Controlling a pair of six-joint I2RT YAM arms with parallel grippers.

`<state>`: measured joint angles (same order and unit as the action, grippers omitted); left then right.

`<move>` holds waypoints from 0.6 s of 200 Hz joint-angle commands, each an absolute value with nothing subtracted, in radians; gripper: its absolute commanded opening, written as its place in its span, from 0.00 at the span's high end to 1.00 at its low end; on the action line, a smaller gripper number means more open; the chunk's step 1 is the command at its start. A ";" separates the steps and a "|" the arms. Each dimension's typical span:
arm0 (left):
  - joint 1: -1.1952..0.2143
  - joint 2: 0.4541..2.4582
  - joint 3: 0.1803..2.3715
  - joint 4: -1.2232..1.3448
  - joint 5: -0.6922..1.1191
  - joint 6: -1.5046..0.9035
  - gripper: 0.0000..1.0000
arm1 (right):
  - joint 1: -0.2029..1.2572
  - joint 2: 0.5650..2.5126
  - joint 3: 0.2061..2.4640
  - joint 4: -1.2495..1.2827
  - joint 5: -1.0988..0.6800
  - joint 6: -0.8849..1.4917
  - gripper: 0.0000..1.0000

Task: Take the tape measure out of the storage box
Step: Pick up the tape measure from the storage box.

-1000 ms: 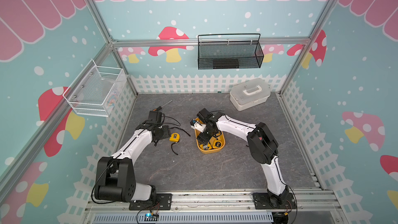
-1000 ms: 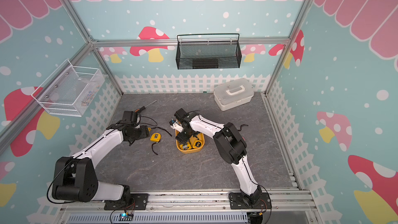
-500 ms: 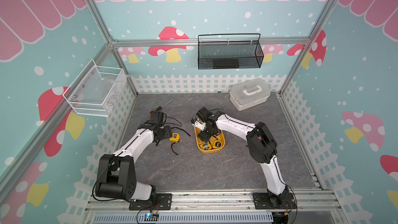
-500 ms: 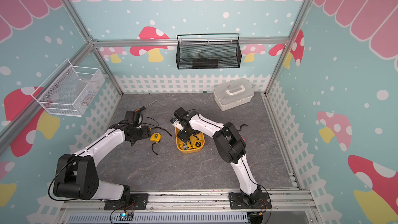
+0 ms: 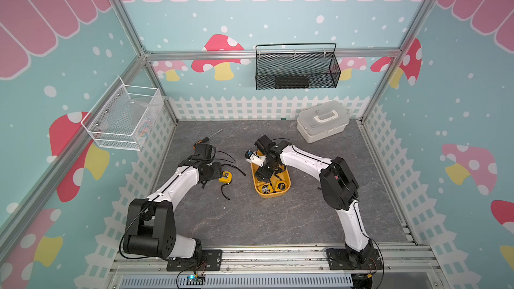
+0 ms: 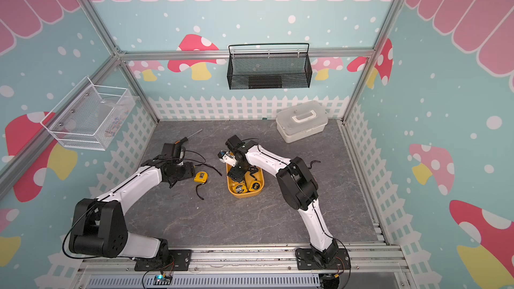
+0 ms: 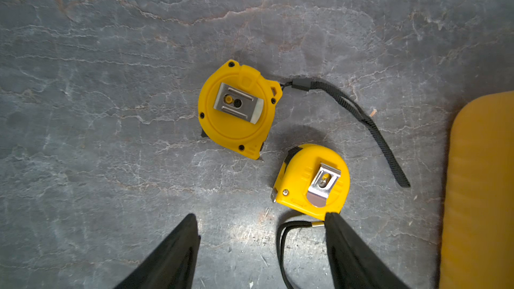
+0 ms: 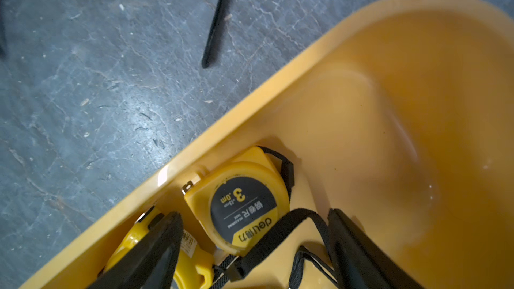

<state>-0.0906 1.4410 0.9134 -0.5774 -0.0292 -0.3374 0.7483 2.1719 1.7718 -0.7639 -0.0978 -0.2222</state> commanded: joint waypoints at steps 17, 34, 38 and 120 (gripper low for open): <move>-0.100 1.427 0.894 -0.564 -0.019 -0.353 0.27 | 0.756 2.184 1.772 -0.780 -0.080 -0.384 0.17; -0.104 1.425 0.894 -0.563 -0.016 -0.357 0.27 | 0.758 2.189 1.772 -0.770 -0.067 -0.432 0.18; -0.105 1.425 0.893 -0.563 -0.016 -0.357 0.27 | 0.758 2.190 1.772 -0.768 -0.065 -0.442 0.18; -0.118 1.405 0.889 -0.563 -0.020 -0.370 0.27 | 0.761 2.218 1.766 -0.736 -0.140 -0.635 0.18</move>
<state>-0.1127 1.4319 0.9070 -0.5732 -0.0254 -0.3603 0.7547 2.1933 1.7718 -0.7391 -0.1017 -0.5484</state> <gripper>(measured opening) 0.727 0.824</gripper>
